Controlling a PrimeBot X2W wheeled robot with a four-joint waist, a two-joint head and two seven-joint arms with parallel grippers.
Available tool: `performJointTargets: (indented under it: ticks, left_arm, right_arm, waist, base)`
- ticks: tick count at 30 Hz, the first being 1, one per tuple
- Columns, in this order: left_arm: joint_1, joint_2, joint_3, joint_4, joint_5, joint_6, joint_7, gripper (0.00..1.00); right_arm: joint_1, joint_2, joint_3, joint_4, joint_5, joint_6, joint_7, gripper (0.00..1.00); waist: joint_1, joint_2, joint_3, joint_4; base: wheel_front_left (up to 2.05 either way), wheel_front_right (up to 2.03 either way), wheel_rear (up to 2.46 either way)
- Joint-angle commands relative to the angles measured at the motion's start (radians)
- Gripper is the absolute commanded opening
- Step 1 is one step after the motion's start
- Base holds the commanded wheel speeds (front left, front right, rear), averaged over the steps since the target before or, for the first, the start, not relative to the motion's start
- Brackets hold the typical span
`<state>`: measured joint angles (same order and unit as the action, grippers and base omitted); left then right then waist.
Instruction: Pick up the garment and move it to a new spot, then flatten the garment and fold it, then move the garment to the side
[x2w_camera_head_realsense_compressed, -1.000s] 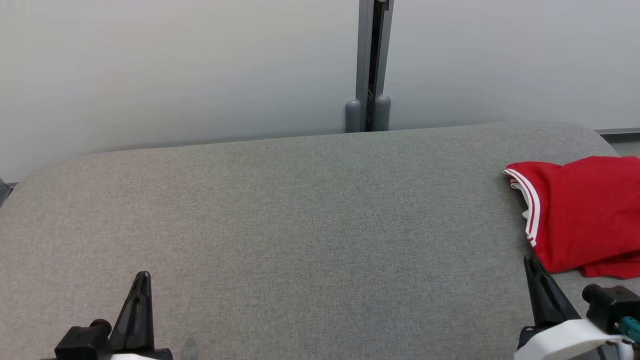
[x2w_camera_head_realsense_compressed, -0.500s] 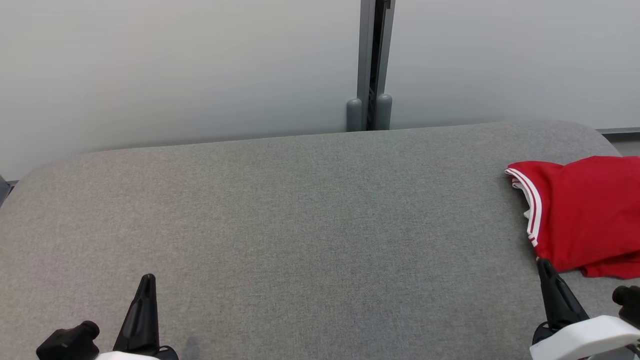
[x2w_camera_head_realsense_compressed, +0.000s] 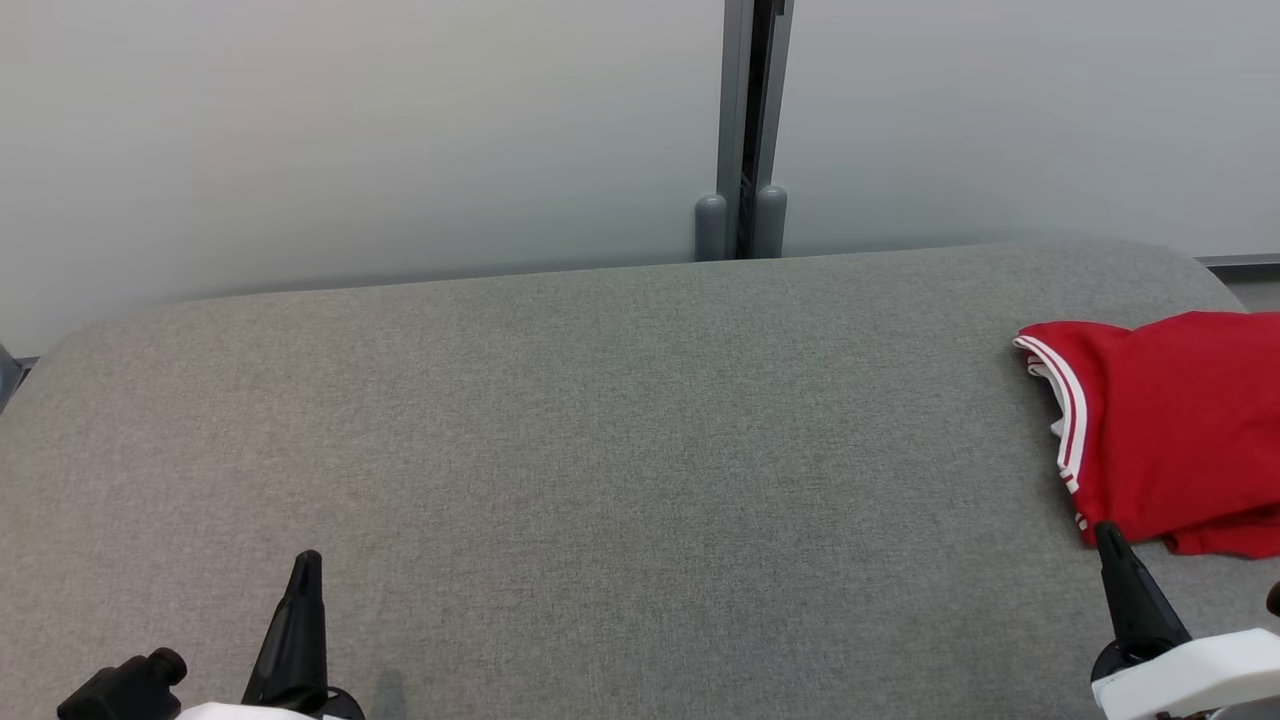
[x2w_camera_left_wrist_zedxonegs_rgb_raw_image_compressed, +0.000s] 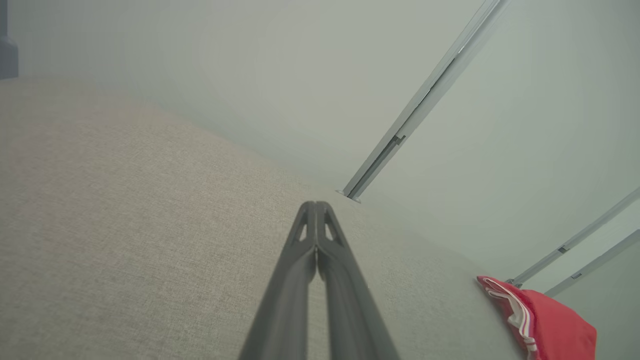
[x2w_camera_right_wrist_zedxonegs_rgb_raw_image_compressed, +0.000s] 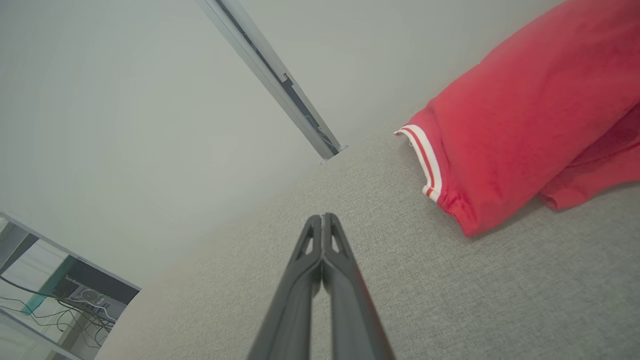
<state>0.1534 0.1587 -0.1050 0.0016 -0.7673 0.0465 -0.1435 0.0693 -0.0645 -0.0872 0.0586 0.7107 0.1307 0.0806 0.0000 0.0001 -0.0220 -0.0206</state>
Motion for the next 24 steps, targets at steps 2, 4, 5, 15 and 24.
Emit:
performJointTargets:
  ticks: [2, 4, 5, 15, 24]
  left_arm:
    - [-0.032, 0.002, 0.005, -0.01, -0.054, -0.014, 0.002, 0.0]
    - [-0.033, -0.001, 0.005, -0.008, -0.08, -0.02, 0.003, 0.0]
    - [-0.034, -0.003, 0.005, -0.008, -0.093, -0.023, 0.004, 0.0]
    - [-0.036, -0.017, 0.006, -0.005, -0.203, -0.045, 0.008, 0.0]
    - [-0.04, -0.03, 0.007, -0.001, -0.313, -0.068, 0.013, 0.0]
  right_arm:
    - [-0.023, -0.011, -0.012, -0.005, 0.06, 0.0, 0.014, 0.0]
    - [-0.024, -0.012, -0.017, -0.003, 0.089, 0.0, 0.019, 0.0]
    - [-0.025, -0.012, -0.02, -0.003, 0.104, 0.0, 0.023, 0.0]
    - [-0.028, -0.014, -0.04, 0.007, 0.225, 0.0, 0.049, 0.0]
    - [-0.031, -0.014, -0.062, 0.017, 0.347, 0.0, 0.077, 0.0]
  waist:
    - [0.0, -0.0001, 0.001, 0.001]
    - [0.0, -0.0001, 0.001, 0.001]
    - [0.0, -0.0001, 0.001, 0.001]
    - [0.0, -0.0001, 0.004, 0.003]
    - [0.0, -0.0001, 0.006, 0.005]
  base:
    - [0.0, 0.0, 0.0]
    - [0.0, 0.0, 0.0]
    - [0.0, 0.0, 0.0]
    - [0.0, 0.0, 0.0]
    - [0.0, 0.0, 0.0]
